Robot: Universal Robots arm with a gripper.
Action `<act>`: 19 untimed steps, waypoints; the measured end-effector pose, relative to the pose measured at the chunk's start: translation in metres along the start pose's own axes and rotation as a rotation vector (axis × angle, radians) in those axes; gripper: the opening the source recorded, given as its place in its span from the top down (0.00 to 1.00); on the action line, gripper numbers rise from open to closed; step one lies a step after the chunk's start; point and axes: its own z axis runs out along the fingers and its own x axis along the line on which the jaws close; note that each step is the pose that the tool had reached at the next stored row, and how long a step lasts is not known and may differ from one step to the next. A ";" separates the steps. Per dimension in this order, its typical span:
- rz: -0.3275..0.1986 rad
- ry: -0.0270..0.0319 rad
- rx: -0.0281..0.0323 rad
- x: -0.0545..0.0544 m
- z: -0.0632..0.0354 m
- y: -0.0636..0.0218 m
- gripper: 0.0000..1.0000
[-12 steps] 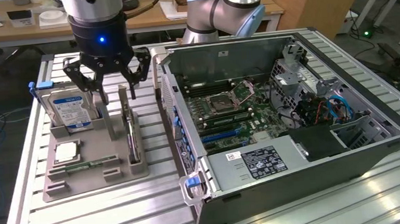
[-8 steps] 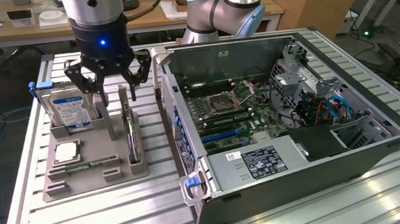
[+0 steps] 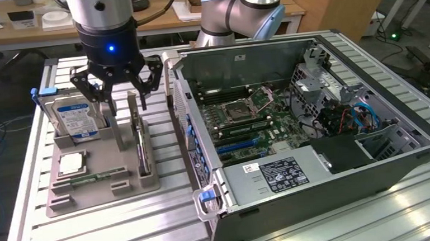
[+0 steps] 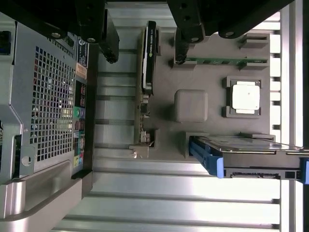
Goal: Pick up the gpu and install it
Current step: 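Pick up the gpu and move the gpu toward the slot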
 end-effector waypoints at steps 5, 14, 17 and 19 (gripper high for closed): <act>0.001 -0.0001 0.0000 0.000 0.0021 -0.0028 0.41; 0.010 -0.0004 0.0001 0.000 0.0080 -0.0045 0.41; 0.012 -0.0005 0.0001 0.000 0.0106 -0.0046 0.41; 0.014 -0.0006 0.0001 0.000 0.0135 -0.0047 0.41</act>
